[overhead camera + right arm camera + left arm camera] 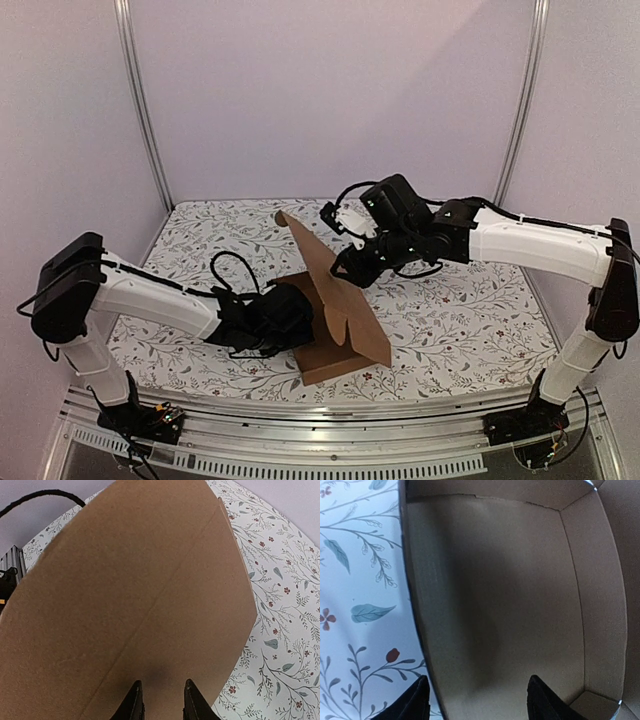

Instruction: Fold the paper box

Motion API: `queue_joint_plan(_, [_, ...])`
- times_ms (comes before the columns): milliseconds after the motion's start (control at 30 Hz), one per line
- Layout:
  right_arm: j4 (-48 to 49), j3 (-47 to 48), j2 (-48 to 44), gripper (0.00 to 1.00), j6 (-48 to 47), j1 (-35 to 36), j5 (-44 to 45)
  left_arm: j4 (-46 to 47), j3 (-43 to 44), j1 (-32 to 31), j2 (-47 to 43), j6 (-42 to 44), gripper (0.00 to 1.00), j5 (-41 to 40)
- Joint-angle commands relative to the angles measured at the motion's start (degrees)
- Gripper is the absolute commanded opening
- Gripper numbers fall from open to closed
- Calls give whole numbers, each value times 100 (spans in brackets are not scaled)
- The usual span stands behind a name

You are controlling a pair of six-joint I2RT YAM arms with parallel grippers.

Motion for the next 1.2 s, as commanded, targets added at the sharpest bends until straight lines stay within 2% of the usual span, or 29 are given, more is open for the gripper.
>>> queue_joint_plan(0, [97,11,249,26,126,81,-33,-111,-233,-127,-438,435,68,-313])
queue_joint_plan(100, [91,5,287,26,133,99,-9,-324,-464,-135,-861,773,75,-430])
queue_joint_plan(467, [-89,-145,48,30,92,218,416,-922,-980,-127,-2662,2366,79,-826])
queue_joint_plan(733, [-423,-762,-839,34,447,563,1089,-1294,-735,-118,-2952,3272,78,-875])
queue_joint_plan(933, [-588,-1554,-1700,36,1095,910,1486,-2543,-349,-93,-3122,3386,78,-1662])
queue_joint_plan(1067, [-652,-2088,-2070,36,1641,1112,1489,-2746,-453,280,-3469,3402,78,-1839])
queue_joint_plan(1167, [-544,-2610,-2289,35,2174,1328,1575,-2242,-826,842,-3865,3582,77,-1308])
